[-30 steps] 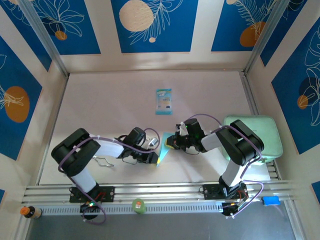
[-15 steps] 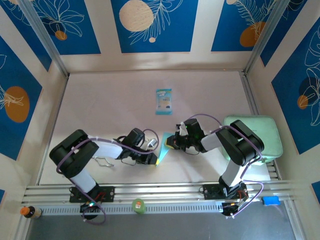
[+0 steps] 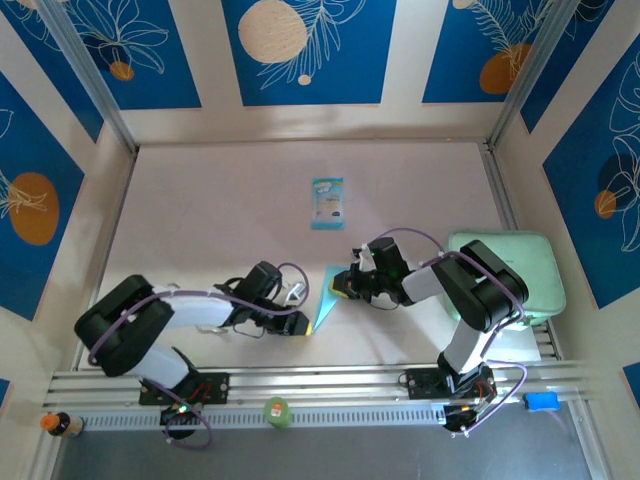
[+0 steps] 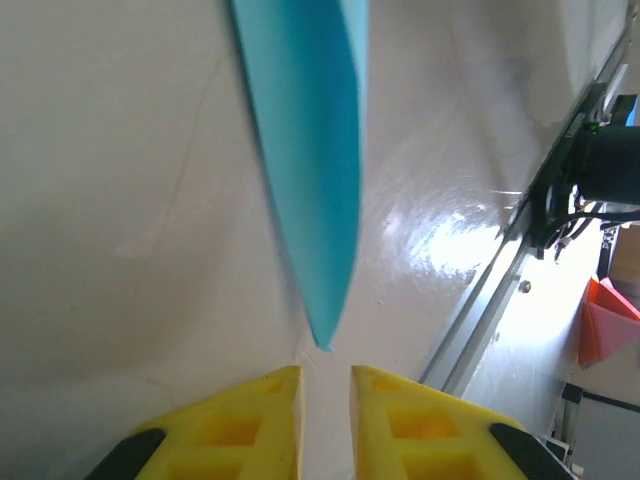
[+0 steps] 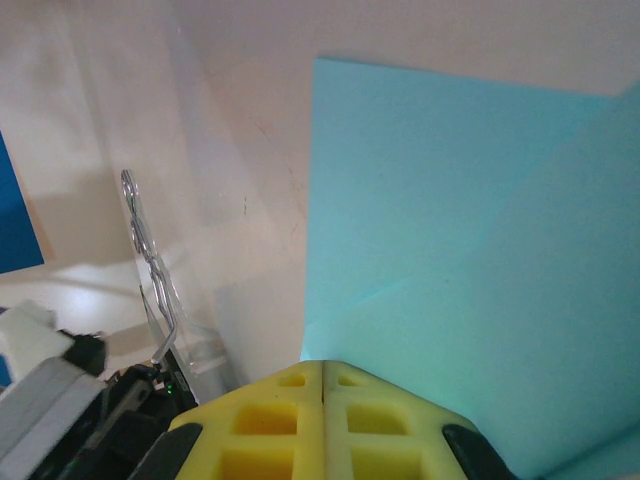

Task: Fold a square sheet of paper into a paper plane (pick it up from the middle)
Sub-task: Fold the wing for the fifth time at the center of the table.

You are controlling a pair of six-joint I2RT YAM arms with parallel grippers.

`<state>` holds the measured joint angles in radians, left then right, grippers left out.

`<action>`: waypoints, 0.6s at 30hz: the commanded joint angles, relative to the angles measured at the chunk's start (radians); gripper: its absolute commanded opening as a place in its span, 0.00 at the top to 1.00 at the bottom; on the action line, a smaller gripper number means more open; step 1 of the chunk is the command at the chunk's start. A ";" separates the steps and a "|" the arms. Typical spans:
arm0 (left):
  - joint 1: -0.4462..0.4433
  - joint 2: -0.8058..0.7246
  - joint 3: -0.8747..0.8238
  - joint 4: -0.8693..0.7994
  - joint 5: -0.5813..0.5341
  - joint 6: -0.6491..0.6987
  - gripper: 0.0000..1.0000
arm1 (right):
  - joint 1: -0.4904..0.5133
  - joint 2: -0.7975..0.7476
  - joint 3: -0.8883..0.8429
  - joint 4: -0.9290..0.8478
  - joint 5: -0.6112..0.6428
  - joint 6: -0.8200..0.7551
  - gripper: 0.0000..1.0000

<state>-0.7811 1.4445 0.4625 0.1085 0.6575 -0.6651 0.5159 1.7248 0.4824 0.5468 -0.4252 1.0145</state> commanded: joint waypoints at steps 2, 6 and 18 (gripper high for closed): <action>-0.005 -0.095 0.015 -0.027 -0.052 0.002 0.81 | -0.002 0.045 -0.038 -0.160 0.130 0.003 0.99; -0.005 -0.079 0.092 -0.025 -0.017 0.027 0.89 | -0.001 0.043 -0.038 -0.160 0.134 0.004 0.99; -0.037 0.173 0.262 0.022 0.045 -0.024 0.97 | 0.003 0.048 -0.038 -0.157 0.132 0.013 1.00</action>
<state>-0.7967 1.5887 0.6811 0.1184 0.6731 -0.6769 0.5179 1.7245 0.4824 0.5476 -0.4221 1.0225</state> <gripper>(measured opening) 0.064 0.049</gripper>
